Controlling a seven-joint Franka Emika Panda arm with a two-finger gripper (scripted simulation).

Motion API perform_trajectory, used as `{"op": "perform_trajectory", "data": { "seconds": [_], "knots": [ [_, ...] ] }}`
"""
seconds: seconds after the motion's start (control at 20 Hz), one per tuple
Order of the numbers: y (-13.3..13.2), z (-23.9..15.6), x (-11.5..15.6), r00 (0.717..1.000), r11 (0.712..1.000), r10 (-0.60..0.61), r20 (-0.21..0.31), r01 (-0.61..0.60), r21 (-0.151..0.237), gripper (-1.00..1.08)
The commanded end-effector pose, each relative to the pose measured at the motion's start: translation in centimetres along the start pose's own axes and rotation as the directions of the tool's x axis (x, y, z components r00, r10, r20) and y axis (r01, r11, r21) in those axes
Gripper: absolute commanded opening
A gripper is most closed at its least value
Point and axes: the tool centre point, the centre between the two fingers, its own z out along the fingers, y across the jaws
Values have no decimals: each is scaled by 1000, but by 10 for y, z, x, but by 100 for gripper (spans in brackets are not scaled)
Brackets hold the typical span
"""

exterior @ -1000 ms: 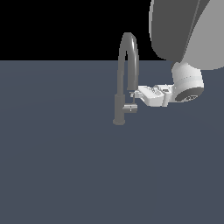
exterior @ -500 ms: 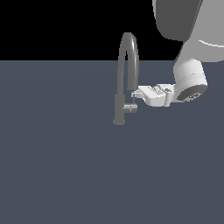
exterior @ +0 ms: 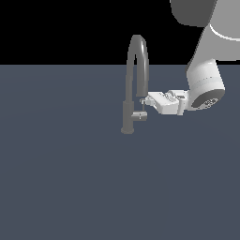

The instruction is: Turn on the faucet by rotating a designated handle.

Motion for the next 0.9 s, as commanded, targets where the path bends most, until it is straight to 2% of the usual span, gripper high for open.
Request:
{"op": "perform_trajectory", "data": {
  "seconds": [0.0,0.85],
  "knots": [
    [5,0,0,1000,1000,2,2,-2,-2,-100],
    [34,0,2,1000,1000,-6,0,6,-2,-100]
  ]
}}
